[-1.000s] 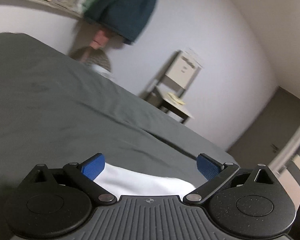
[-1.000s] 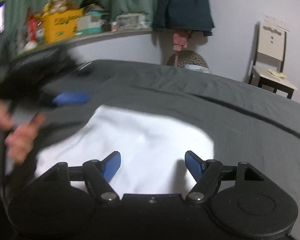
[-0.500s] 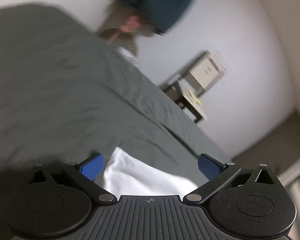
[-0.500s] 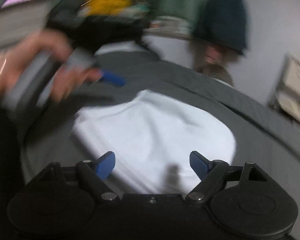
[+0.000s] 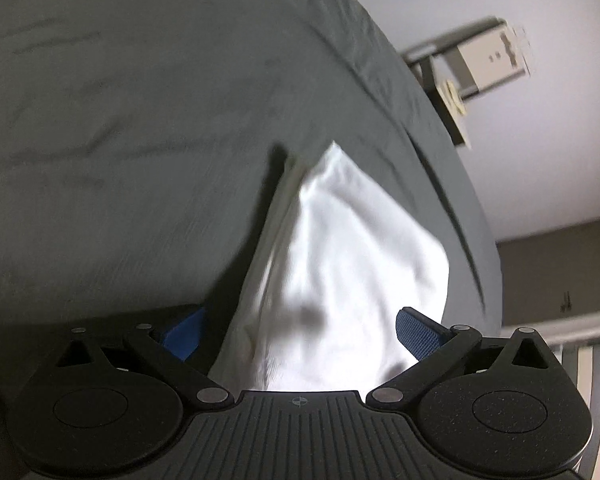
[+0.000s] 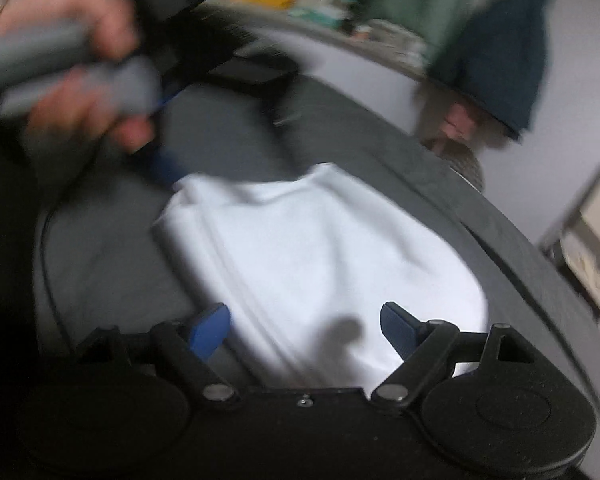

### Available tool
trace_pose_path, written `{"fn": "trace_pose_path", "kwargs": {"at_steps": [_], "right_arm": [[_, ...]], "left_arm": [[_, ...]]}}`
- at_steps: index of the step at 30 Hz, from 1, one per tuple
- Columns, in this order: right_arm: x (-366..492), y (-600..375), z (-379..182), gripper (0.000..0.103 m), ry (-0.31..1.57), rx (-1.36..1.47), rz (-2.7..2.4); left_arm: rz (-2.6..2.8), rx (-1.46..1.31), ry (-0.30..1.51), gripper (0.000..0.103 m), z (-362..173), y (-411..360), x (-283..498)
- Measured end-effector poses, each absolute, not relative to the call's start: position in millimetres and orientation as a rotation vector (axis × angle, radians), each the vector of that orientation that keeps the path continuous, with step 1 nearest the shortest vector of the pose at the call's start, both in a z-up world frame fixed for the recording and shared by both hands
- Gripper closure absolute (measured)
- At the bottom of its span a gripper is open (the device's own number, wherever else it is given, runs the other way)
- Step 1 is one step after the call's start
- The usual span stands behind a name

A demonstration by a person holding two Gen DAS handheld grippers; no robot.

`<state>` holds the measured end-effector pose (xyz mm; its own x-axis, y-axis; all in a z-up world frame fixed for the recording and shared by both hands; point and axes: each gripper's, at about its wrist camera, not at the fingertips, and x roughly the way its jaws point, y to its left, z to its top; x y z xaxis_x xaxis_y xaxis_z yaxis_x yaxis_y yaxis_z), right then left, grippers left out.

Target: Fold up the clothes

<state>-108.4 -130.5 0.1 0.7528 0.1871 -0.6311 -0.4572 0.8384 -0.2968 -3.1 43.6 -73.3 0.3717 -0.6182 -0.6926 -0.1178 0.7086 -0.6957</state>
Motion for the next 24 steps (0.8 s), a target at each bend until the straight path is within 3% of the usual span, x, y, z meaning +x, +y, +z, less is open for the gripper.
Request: {"fn": "trace_pose_path", "kwargs": {"at_steps": [6, 12, 20, 23, 24], "right_arm": [[-90, -224, 23, 0.02, 0.626, 0.007, 0.215], [-41, -299, 0, 0.022, 0.724, 0.472, 0.227], [3, -306, -40, 0.029, 0.796, 0.703, 0.303], [15, -312, -46, 0.029, 0.802, 0.77, 0.318], [16, -313, -46, 0.031, 0.801, 0.78, 0.322]], "left_arm": [[-0.433, -0.695, 1.226, 0.0, -72, 30, -17], [-0.435, -0.765, 1.257, 0.001, -78, 33, -27], [-0.475, -0.736, 1.246, 0.001, -83, 21, -30], [-0.453, -0.706, 1.227, 0.015, -81, 20, -31], [-0.44, -0.691, 1.222, 0.028, -80, 20, -31]]}}
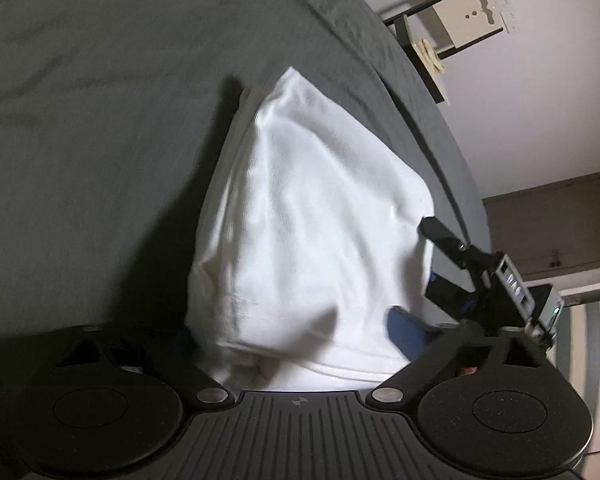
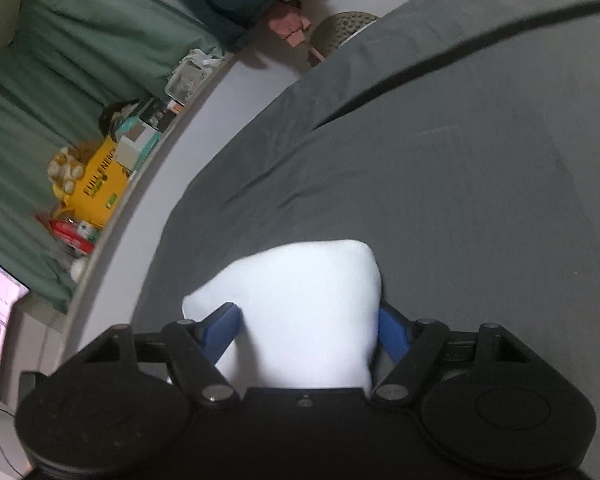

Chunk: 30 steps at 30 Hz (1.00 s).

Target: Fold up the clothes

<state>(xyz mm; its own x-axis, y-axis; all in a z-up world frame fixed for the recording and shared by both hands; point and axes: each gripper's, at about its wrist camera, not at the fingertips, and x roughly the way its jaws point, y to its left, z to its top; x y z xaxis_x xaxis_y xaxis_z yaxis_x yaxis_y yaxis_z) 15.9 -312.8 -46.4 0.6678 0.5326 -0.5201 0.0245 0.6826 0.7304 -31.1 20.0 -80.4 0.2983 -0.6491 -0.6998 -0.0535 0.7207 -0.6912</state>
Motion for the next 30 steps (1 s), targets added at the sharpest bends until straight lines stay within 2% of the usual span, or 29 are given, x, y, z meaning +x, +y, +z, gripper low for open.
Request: {"fn": "trace_pose_path", "kwargs": {"at_steps": [1, 3, 5, 6, 9, 16, 23, 30], "right_arm": [[16, -314, -47, 0.036, 0.802, 0.785, 0.318], [15, -317, -49, 0.041, 0.803, 0.799, 0.309], [15, -320, -51, 0.049, 0.796, 0.819, 0.301], [12, -321, -51, 0.052, 0.79, 0.822, 0.295], [3, -321, -46, 0.06, 0.752, 0.823, 0.292], [-14, -348, -13, 0.062, 0.623, 0.8, 0.21], [-37, -478, 33, 0.062, 0.536, 0.724, 0.035], [-27, -605, 40, 0.061, 0.612, 0.642, -0.128]], "left_arm": [[-0.43, -0.679, 1.216, 0.041, -80, 20, -32], [-0.418, -0.665, 1.205, 0.054, -79, 23, -34], [-0.411, -0.644, 1.19, 0.065, -76, 24, -35], [-0.418, -0.615, 1.173, 0.066, -71, 20, -33], [-0.436, -0.527, 1.104, 0.068, -54, 8, -36], [-0.568, -0.322, 0.95, 0.068, -6, -57, -42], [-0.739, -0.266, 0.852, 0.068, 20, -201, -16], [-0.804, -0.276, 0.832, 0.068, -7, -326, 2]]}}
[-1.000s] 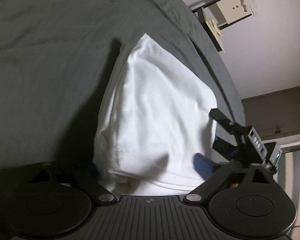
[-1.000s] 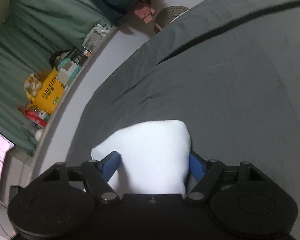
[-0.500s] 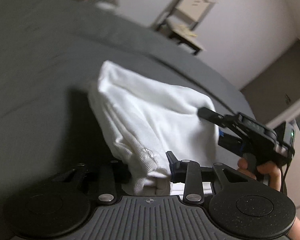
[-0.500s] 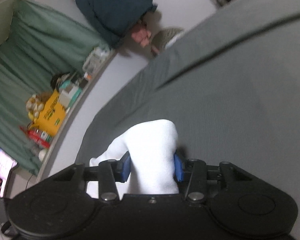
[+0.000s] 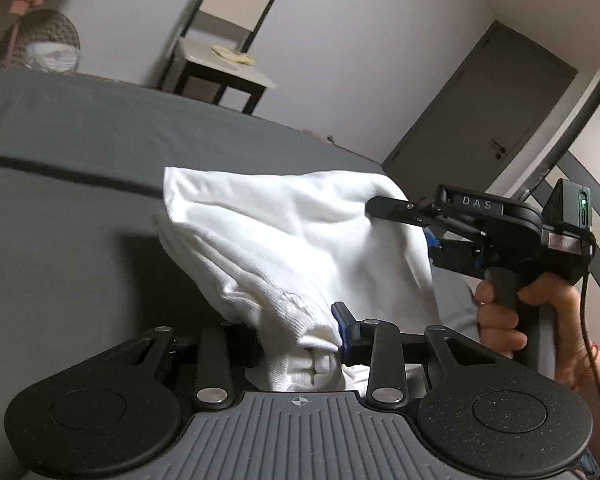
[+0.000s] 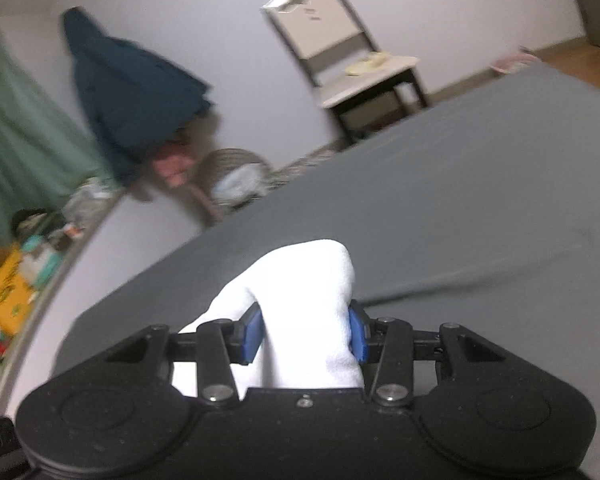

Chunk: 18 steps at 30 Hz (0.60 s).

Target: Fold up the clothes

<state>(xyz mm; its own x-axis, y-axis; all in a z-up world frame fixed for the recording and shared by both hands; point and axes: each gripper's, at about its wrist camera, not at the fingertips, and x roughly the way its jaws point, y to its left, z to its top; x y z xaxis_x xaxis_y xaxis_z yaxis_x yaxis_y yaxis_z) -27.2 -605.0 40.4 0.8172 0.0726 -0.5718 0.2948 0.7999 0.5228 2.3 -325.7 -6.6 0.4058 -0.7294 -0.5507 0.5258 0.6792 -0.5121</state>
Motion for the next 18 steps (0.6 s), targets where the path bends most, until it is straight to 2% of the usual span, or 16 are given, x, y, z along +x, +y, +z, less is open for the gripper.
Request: {"fn": "trace_pose_path", "kwargs": {"at_steps": [3, 6, 7, 9, 11, 15, 16, 18], "right_arm": [[-20, -637, 19, 0.06, 0.653, 0.679, -0.163], [-20, -652, -11, 0.055, 0.695, 0.716, -0.191], [-21, -654, -18, 0.052, 0.694, 0.739, -0.192], [-25, -660, -27, 0.042, 0.697, 0.781, -0.173], [-28, -657, -24, 0.026, 0.713, 0.722, -0.202], [-46, -634, 3, 0.025, 0.69, 0.559, -0.262], [-55, -627, 11, 0.025, 0.679, 0.529, -0.27], [-77, -600, 29, 0.021, 0.646, 0.469, -0.278]], "left_arm": [[-0.773, -0.292, 0.863, 0.068, -25, -353, 1], [-0.721, -0.271, 0.894, 0.067, -39, -354, -7], [-0.71, -0.274, 0.906, 0.061, -43, -349, -9], [-0.728, -0.305, 0.914, 0.055, -49, -337, -12], [-0.747, -0.317, 0.918, 0.052, -50, -333, -7], [-0.718, -0.26, 0.91, 0.024, -39, -327, 1], [-0.704, -0.229, 0.9, 0.021, -36, -320, -7], [-0.707, -0.176, 0.877, 0.021, -28, -300, -27]]}}
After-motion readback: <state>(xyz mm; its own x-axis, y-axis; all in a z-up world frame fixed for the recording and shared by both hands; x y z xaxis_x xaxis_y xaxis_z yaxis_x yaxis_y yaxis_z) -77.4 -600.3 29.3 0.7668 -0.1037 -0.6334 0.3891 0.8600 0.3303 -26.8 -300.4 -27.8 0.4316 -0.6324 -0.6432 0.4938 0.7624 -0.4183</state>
